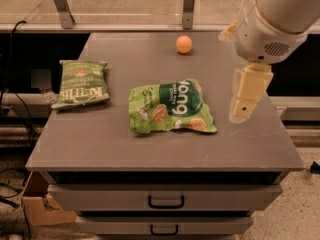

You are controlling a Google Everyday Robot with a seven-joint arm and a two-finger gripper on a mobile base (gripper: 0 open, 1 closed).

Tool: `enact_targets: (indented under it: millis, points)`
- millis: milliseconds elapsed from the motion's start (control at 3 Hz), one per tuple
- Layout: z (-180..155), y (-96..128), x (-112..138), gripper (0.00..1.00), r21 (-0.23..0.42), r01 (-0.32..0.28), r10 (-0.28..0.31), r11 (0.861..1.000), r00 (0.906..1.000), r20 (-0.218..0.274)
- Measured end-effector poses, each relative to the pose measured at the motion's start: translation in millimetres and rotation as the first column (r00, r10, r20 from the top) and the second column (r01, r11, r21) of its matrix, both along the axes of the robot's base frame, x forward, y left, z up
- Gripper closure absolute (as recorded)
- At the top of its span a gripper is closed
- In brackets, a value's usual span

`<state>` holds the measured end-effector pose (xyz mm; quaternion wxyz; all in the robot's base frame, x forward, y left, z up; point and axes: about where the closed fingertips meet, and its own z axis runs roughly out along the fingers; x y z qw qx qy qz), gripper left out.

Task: Pick green rice chip bag

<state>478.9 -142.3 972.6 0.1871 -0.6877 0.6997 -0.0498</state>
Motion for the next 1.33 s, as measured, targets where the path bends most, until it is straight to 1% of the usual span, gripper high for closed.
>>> enact_targets:
  millis: [333, 667, 1000, 1333]
  points:
    - [-7.3, 51.1, 18.9, 0.00, -0.053, -0.111, 0.112, 0.992, 0.9933, 0.026]
    - [-7.2, 51.1, 18.9, 0.00, -0.053, -0.111, 0.112, 0.992, 0.9933, 0.027]
    - [-17.9, 58.0, 26.6, 0.00, -0.086, -0.112, 0.114, 0.990, 0.9934, 0.016]
    - [-36.1, 63.9, 40.5, 0.00, -0.098, -0.131, 0.132, 0.987, 0.9913, 0.000]
